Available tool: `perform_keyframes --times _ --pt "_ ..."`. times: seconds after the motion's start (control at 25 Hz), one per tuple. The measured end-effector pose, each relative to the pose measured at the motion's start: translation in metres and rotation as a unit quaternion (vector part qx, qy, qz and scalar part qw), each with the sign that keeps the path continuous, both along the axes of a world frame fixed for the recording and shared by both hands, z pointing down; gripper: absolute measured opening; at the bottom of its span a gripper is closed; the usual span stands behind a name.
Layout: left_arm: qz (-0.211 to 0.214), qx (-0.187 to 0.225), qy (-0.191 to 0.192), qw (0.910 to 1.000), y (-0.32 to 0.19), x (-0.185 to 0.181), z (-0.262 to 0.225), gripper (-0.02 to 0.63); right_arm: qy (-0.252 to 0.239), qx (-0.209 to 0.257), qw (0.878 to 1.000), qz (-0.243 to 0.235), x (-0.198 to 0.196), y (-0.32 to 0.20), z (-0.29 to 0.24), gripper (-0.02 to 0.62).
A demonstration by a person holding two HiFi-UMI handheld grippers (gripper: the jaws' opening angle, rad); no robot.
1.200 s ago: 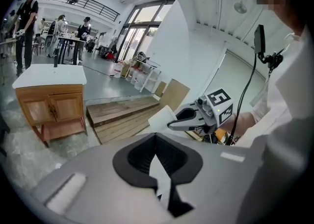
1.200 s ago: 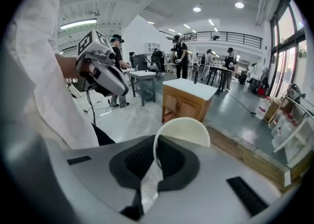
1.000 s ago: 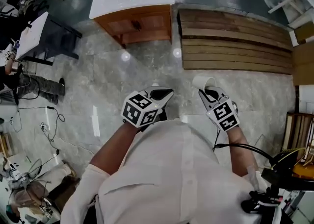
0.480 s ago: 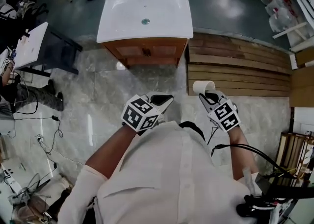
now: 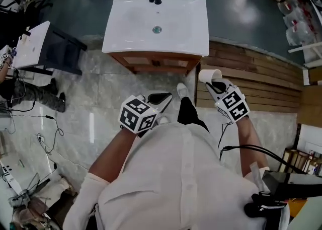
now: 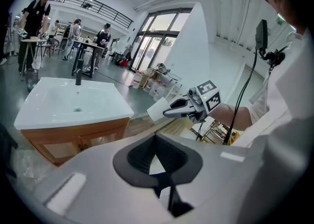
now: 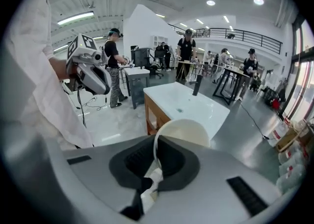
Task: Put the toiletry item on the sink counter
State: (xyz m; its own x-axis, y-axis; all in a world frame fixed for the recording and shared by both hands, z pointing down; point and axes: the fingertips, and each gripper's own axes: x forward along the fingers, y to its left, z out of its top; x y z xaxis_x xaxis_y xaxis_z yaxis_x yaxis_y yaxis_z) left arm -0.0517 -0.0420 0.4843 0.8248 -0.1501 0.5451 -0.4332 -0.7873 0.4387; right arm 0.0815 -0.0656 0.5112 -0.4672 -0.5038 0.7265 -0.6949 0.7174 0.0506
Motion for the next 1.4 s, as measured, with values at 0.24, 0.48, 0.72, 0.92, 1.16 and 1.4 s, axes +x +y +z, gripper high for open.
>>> perform_keyframes --times 0.24,0.48,0.72,0.92,1.16,1.4 --pt "-0.048 0.006 -0.013 0.9987 -0.088 0.019 -0.01 0.005 0.014 0.003 0.999 -0.042 0.037 -0.113 -0.002 0.009" --pt "-0.094 0.008 -0.022 0.9953 -0.162 0.046 -0.017 0.005 0.047 0.01 0.994 -0.097 0.078 -0.22 0.006 0.009" --pt "-0.129 0.01 -0.03 0.9911 -0.208 0.062 -0.02 0.005 0.076 0.01 0.985 -0.155 0.102 -0.315 0.033 0.009" --pt "-0.167 0.012 -0.04 0.985 -0.236 0.059 -0.022 0.005 0.112 0.004 0.972 -0.205 0.107 -0.377 0.06 0.009" --pt "-0.197 0.0 -0.055 0.9788 -0.25 0.049 -0.017 0.005 0.145 -0.012 0.957 -0.251 0.1 -0.425 0.084 0.009" --pt "-0.218 -0.006 -0.057 0.9741 -0.255 0.043 -0.017 0.005 0.185 -0.025 0.939 -0.287 0.105 -0.453 0.102 0.009"
